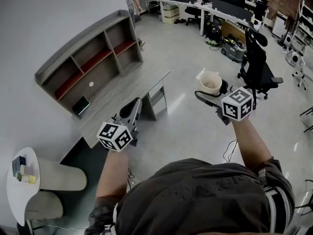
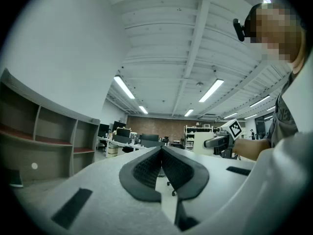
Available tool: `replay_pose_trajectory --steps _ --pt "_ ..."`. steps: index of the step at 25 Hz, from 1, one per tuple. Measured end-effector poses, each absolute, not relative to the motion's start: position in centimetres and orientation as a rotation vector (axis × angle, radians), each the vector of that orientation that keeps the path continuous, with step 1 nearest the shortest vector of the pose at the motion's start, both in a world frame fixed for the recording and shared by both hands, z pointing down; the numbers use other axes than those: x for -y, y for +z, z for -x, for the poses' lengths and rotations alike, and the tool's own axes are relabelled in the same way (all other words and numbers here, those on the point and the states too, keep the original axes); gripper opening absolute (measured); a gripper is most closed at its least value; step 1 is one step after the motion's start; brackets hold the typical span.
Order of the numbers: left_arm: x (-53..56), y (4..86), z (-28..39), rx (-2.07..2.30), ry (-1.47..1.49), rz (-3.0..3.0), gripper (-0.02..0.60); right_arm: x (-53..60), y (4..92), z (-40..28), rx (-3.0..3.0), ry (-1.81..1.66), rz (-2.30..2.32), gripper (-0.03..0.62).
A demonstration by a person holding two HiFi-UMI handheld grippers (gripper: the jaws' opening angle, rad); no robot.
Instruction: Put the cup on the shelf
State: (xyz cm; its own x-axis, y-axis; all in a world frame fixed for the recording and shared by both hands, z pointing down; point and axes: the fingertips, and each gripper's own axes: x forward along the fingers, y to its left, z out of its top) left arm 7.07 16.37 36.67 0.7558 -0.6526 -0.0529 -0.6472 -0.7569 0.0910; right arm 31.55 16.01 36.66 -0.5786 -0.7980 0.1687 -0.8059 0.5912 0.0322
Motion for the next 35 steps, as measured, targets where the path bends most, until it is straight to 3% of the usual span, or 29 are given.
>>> replay_pose_trajectory --steps 35 --pt "-15.6 37.0 -19.2 1.083 -0.117 -2.884 0.0 -15.9 38.3 -43.8 2.651 0.104 -1.328 0.43"
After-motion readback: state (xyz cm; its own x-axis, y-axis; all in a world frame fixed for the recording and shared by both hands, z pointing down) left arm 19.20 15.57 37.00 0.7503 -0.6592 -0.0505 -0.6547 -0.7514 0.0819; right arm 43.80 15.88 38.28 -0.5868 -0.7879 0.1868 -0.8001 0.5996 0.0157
